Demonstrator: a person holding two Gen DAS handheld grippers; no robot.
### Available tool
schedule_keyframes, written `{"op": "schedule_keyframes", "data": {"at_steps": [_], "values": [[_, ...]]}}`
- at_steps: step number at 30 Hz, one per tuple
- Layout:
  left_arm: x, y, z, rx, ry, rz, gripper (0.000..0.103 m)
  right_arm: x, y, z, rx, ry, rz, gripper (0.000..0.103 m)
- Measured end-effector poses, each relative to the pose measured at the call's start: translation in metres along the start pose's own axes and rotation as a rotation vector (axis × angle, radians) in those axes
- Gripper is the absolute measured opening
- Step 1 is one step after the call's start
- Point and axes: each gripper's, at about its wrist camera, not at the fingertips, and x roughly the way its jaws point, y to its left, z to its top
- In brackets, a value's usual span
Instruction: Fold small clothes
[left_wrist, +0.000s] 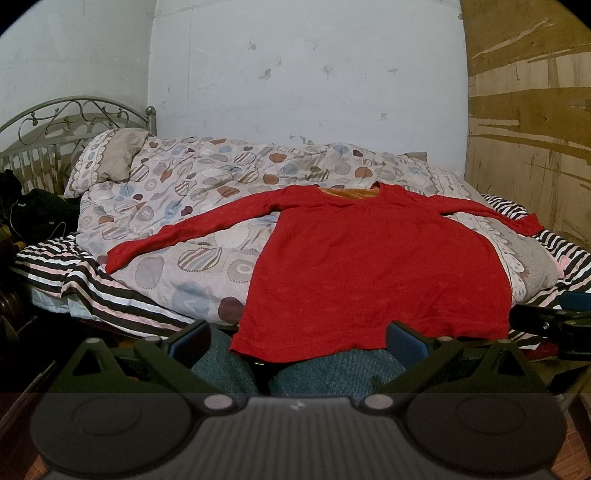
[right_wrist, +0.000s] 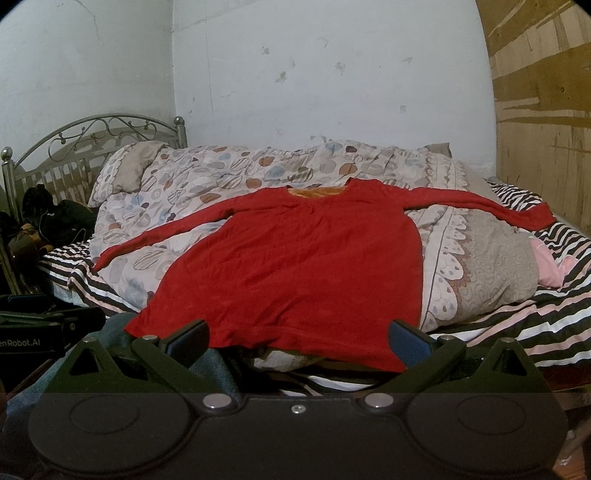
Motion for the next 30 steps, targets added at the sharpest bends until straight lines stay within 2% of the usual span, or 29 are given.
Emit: {"op": "schedule_keyframes", "data": {"at_steps": [18, 25, 30], "values": [[0.0, 0.002, 0.001, -0.002, 0.006, -0.001, 0.103, 0.001, 0.0, 0.0, -0.001, 0.003, -0.001, 0.103], [0.002, 0.005, 0.004, 0.011, 0.041, 0.026, 0.103, 0.001, -0.002, 0.007, -0.003, 0.005, -0.003, 0.103], [0.011, 0.002, 0.008, 0.02, 0.05, 0.053, 0.103, 0.005, -0.004, -0.001, 0.007, 0.012, -0.015, 0.103]]}}
